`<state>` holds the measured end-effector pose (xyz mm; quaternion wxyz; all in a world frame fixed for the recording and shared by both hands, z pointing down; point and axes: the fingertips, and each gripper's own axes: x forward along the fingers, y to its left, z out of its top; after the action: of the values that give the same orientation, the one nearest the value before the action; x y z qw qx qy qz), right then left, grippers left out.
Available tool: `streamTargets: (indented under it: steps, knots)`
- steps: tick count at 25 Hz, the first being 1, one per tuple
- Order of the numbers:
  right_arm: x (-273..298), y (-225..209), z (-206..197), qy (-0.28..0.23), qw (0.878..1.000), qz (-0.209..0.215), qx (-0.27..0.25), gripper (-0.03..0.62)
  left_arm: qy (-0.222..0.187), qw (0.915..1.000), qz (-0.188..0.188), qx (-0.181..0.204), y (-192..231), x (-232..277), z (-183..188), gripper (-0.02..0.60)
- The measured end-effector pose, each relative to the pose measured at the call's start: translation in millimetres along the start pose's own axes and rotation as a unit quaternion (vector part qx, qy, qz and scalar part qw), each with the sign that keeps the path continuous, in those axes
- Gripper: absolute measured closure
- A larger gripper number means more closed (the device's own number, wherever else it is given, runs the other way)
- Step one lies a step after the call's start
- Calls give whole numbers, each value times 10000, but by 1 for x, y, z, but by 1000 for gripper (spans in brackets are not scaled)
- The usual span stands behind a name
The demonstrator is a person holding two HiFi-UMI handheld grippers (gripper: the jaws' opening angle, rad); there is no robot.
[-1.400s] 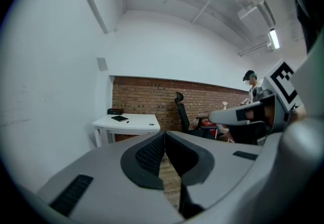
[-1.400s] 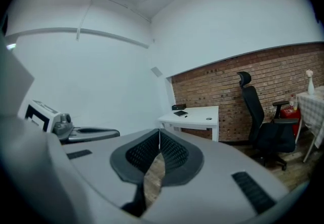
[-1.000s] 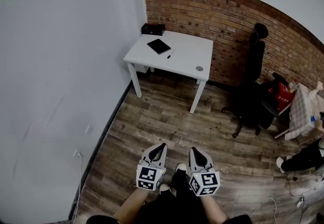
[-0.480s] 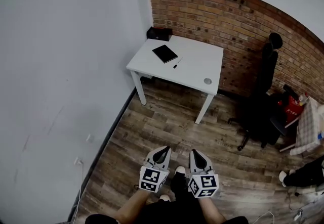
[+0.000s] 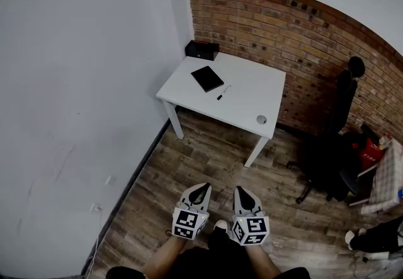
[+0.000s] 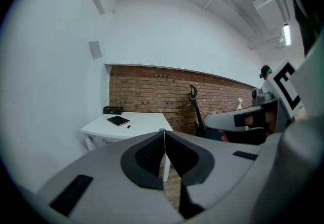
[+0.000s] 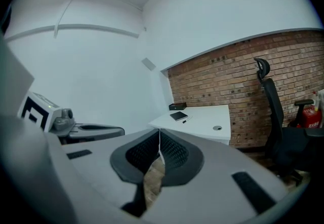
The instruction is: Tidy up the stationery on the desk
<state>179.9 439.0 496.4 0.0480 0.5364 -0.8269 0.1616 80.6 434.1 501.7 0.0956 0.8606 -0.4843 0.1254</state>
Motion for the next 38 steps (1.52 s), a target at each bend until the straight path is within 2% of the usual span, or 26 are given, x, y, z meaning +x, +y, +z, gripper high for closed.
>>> streamTargets:
  steps: [12, 21, 29, 38]
  knots:
    - [50, -36, 13, 142, 9996, 229, -1, 571, 61, 9994, 298, -161, 25, 52, 10, 566]
    - [85, -42, 22, 169, 9994, 297, -47, 571, 4, 9994, 300, -171, 47, 80, 20, 566]
    - [151, -52, 34, 295, 9993, 228, -76, 571, 6, 9996, 119, -245, 90, 135, 31, 566]
    - [248, -71, 76, 242, 9995, -74, -179, 571, -96, 9996, -137, -219, 163, 211, 64, 566]
